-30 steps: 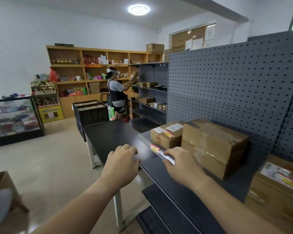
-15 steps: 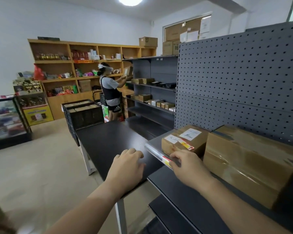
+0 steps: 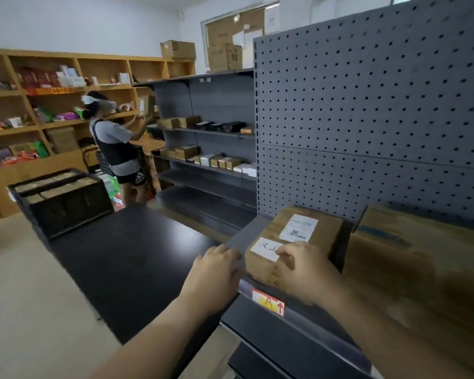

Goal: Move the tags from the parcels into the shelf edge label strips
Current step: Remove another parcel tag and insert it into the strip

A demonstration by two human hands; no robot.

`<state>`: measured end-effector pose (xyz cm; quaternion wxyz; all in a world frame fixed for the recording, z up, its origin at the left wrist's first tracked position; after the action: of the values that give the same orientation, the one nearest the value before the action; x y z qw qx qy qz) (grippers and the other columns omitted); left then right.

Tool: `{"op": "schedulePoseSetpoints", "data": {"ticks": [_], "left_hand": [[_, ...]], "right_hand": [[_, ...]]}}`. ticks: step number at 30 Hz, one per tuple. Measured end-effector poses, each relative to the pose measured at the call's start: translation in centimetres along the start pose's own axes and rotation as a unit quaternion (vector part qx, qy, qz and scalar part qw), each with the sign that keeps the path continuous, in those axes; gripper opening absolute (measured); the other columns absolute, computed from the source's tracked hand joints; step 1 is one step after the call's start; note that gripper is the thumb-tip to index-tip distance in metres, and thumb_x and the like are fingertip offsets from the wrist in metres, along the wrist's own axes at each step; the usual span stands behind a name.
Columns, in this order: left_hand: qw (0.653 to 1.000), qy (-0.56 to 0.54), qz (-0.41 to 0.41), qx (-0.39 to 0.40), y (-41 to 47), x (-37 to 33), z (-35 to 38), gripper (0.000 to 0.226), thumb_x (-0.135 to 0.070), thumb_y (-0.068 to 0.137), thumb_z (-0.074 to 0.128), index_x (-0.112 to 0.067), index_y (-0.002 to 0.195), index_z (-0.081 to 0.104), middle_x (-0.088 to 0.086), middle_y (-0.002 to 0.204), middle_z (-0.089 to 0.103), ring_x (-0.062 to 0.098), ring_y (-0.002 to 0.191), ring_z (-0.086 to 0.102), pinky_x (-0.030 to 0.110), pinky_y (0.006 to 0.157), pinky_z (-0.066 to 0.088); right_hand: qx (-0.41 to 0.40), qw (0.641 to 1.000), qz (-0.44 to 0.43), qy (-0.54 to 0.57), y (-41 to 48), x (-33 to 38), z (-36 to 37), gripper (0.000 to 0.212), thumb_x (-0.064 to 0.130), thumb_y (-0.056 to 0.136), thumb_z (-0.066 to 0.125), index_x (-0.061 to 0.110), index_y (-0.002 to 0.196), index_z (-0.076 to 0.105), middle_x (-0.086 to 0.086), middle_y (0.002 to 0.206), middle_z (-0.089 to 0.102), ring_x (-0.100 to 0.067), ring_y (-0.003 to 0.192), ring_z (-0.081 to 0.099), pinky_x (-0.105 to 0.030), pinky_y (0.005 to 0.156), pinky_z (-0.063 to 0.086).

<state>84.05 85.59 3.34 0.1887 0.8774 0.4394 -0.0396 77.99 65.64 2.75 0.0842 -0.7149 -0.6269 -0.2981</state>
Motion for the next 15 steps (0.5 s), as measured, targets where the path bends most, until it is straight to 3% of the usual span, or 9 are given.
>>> {"op": "schedulePoseSetpoints", "data": {"ticks": [4,8,11,15], "left_hand": [[0.996,-0.037,0.083,0.027,5.7,-0.9,2.7,0.03,-0.039,0.094,0.053,-0.03,0.122,0.057,-0.009,0.119,0.058,0.015,0.11,0.052,0.04,0.094,0.046],[0.982,-0.058,0.171,0.063,9.7,-1.7,5.2,0.028,-0.038,0.094,0.051,-0.034,0.122,0.055,-0.009,0.124,0.059,0.016,0.11,0.054,0.041,0.094,0.046],[0.965,-0.065,0.23,0.103,12.2,-1.6,6.5,0.032,-0.037,0.098,0.046,-0.035,0.129,0.051,-0.008,0.133,0.054,0.016,0.118,0.051,0.042,0.099,0.043],[0.943,-0.067,0.294,0.143,14.2,-1.4,7.8,0.036,-0.037,0.099,0.04,-0.032,0.134,0.046,-0.003,0.134,0.052,0.021,0.119,0.049,0.047,0.101,0.04]], "right_hand": [[-0.047,0.995,0.08,-0.02,0.1,-1.9,-0.1,0.032,0.037,0.093,0.062,0.029,0.124,0.063,0.01,0.125,0.06,-0.008,0.107,0.058,-0.028,0.087,0.054],[-0.089,0.982,0.155,-0.054,-0.3,-2.6,-0.2,0.022,0.034,0.094,0.061,0.03,0.115,0.066,0.014,0.108,0.058,-0.002,0.091,0.056,-0.022,0.078,0.052],[-0.102,0.969,0.214,-0.077,-0.4,-2.6,0.4,0.022,0.036,0.095,0.06,0.03,0.114,0.067,0.014,0.103,0.057,-0.002,0.089,0.056,-0.023,0.08,0.051],[-0.099,0.948,0.274,-0.126,-0.2,-2.4,1.3,0.034,0.043,0.095,0.055,0.026,0.124,0.063,0.007,0.113,0.059,-0.011,0.098,0.057,-0.033,0.087,0.052]]}}
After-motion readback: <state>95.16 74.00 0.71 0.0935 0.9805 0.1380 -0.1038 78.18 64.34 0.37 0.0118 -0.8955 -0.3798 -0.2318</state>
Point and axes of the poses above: each hand's wrist, its own y-axis towards the middle knuckle, its own z-axis out of the palm, x = y × z, the point moved 1 cm from there along y, towards the middle knuckle
